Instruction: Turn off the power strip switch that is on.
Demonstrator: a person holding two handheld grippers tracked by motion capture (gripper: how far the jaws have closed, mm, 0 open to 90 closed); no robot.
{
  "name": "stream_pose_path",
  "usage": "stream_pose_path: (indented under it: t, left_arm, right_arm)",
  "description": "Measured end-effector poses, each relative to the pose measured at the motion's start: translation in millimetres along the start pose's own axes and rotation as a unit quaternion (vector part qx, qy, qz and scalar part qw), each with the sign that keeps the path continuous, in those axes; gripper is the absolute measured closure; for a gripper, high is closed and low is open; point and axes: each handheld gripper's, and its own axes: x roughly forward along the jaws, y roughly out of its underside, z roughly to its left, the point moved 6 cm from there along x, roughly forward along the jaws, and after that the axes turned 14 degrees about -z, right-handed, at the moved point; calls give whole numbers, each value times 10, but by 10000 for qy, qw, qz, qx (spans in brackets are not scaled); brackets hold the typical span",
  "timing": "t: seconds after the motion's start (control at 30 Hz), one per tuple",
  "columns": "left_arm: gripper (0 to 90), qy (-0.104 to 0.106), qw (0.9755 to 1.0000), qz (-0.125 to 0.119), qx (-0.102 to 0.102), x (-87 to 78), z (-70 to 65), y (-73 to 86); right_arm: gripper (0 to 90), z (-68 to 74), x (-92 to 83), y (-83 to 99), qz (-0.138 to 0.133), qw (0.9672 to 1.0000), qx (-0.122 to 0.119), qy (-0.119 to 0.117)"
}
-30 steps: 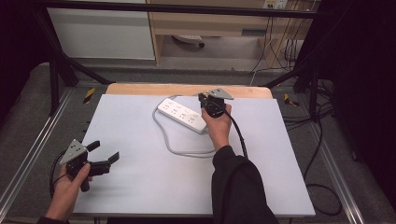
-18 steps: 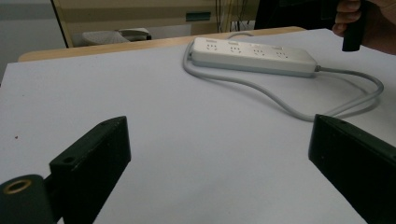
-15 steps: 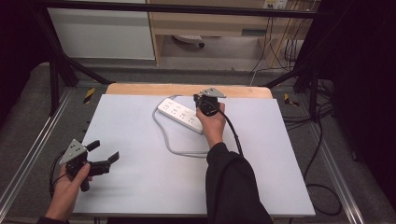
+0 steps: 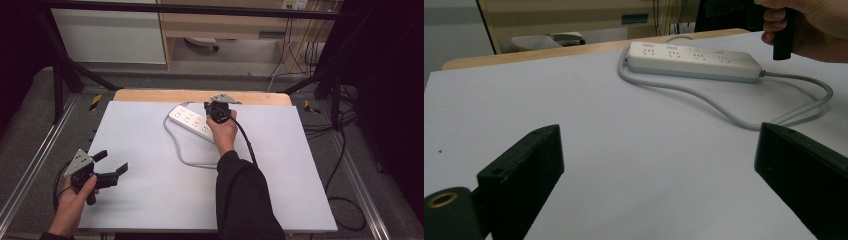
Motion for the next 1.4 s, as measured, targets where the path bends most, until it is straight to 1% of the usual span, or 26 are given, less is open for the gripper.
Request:
stream_pose_path:
  t: [0.07,0.23,0.27,0.53,0.8,0.97,1.27,1.33,1.4]
  left_arm:
    - [57,-18,10000,6,29,-5,5,-2]
    - [57,6,10000,-6,1,-1,1,-2]
    - [57,-14,10000,1,27,-5,6,-3]
    - [57,-20,10000,-12,21,-6,5,-6]
    - [57,2,10000,-8,20,-3,0,-5]
    - [57,1,10000,-30,7,-2,0,-10]
    - [57,-1,10000,-46,-7,-3,-2,-13]
    - [57,7,10000,-46,0,-3,-3,-13]
    - [57,7,10000,-46,-1,-4,-3,-13]
  right_arm:
    - [900,1,10,16,32,10000,-4,-2]
    - [900,9,33,51,140,9999,24,-20]
    - [900,6,39,58,149,9999,27,-14]
    - [900,-9,59,113,294,9996,23,8]
    - [900,-14,72,148,382,9992,83,13]
    - [900,-9,81,171,445,9990,79,-1]
    - [900,-4,94,207,594,9982,124,12]
    - [900,-6,96,224,681,9975,178,24]
    - [900,-9,99,229,690,9975,178,16]
